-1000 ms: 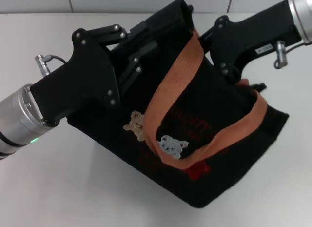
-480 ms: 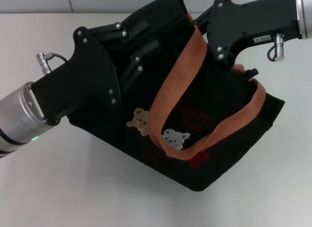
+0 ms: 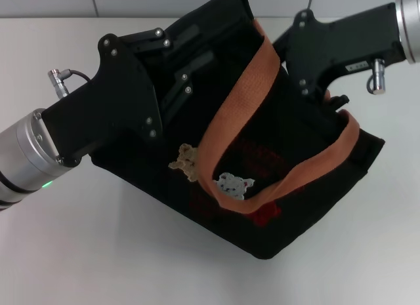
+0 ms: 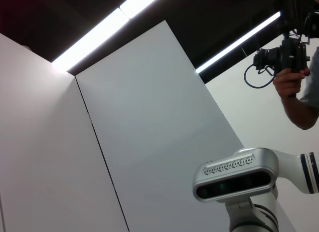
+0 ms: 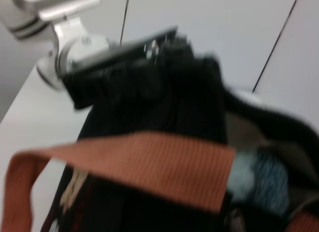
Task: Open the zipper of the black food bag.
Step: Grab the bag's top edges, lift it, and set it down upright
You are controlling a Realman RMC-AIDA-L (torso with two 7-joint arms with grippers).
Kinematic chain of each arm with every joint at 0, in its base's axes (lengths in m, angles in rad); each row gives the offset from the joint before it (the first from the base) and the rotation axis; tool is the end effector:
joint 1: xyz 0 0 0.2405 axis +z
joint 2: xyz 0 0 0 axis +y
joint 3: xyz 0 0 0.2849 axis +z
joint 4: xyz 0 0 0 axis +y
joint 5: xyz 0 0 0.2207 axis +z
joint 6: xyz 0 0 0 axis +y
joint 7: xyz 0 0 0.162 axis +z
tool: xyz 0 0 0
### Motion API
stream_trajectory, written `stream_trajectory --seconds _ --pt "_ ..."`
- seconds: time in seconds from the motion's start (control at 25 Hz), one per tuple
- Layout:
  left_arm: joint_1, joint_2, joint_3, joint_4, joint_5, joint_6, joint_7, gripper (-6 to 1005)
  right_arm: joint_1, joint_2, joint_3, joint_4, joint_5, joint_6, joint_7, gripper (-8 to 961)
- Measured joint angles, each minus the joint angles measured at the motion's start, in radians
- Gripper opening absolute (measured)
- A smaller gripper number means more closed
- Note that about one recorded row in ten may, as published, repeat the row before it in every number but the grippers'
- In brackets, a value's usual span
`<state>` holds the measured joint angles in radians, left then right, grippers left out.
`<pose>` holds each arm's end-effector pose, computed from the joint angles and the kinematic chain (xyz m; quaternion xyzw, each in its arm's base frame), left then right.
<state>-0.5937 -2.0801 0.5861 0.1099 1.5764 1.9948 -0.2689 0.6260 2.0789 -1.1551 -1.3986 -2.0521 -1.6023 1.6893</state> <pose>-0.2157 0.3047 -0.0327 -0.7837 0.1570 -0.5359 0.2720 0.1192 0.3830 0.0037 -0.9883 -0.0795 0.0769 0.1048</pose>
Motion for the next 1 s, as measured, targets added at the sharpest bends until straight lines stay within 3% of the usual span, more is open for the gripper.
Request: stream_trajectory --seconds 0.24,0.4,0.56,0.68,0.92,1.0 --pt "-0.003 0.000 -0.006 -0.003 -0.002 -0.001 0.001 191 -0.001 -0.001 0.030 -0.017 -0.035 -0.072 0.031 7" --pt "-0.006 0.000 -0.004 -0.004 -0.004 -0.001 -0.001 191 0.003 -0.004 0.118 0.012 -0.012 -0.092 0.067 10" --pt "-0.006 0.000 0.001 -0.004 -0.004 -0.001 -0.003 191 0.025 -0.011 0.125 0.048 -0.005 -0.122 0.096 14" --pt "-0.006 0.000 0.001 -0.003 -0.002 -0.001 -0.004 191 0.025 -0.004 0.118 0.025 -0.004 -0.135 0.097 17" --pt "-0.006 0.000 0.001 0.000 0.001 0.000 -0.004 191 0.023 -0.003 0.115 0.004 0.008 -0.140 0.102 173" --pt "-0.005 0.000 0.001 0.000 0.002 0.001 -0.004 191 0.018 -0.001 0.111 -0.015 0.021 -0.147 0.094 264"
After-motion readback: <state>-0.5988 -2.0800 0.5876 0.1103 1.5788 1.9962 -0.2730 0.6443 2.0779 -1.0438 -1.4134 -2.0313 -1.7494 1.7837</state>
